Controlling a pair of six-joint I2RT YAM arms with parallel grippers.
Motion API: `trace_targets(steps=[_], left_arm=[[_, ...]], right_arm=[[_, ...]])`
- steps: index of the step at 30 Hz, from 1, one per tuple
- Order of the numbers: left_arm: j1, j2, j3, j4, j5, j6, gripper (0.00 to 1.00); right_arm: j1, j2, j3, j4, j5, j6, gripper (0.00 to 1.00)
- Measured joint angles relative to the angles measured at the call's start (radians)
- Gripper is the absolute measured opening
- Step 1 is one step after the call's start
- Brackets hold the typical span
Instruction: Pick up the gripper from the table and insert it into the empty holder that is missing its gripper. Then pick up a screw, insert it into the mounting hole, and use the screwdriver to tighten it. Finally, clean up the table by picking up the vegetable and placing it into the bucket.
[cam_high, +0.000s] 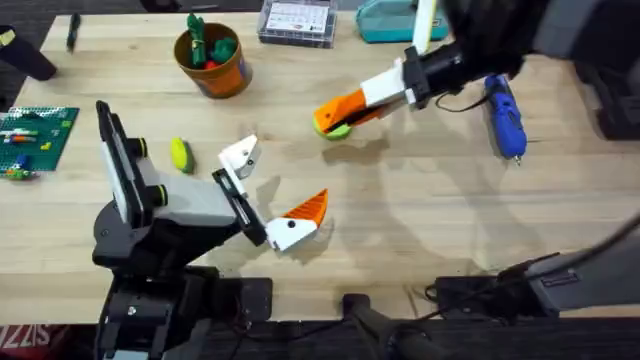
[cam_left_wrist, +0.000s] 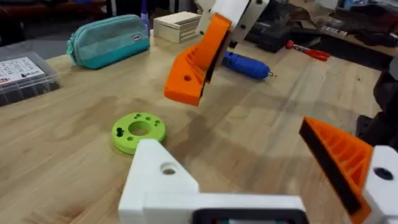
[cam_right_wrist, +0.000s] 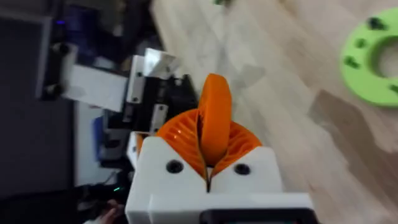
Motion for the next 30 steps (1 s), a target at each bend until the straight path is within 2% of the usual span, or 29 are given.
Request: trace_targets(steps=[7,11,22,30], left_arm=[[0.000,0.000,0.000,0.000,0.000,0.000,0.986],[0.000,0.000,0.000,0.000,0.000,0.000,0.985],[0.000,0.000,0.000,0.000,0.000,0.000,0.986],[0.000,0.000,0.000,0.000,0.000,0.000,0.986]], right_arm=[[0.042,0.145,-0.003,0.046,-0.281,-0.073,0.007],[0.080,0.204,-0.003,0.074,-0.362,-0.082,0.007],[0.194,0.220,-0.004,0.161,-0.417,-0.091,0.007],[0.215,0.220,-0.005,0.231,-0.418,-0.064,0.007]])
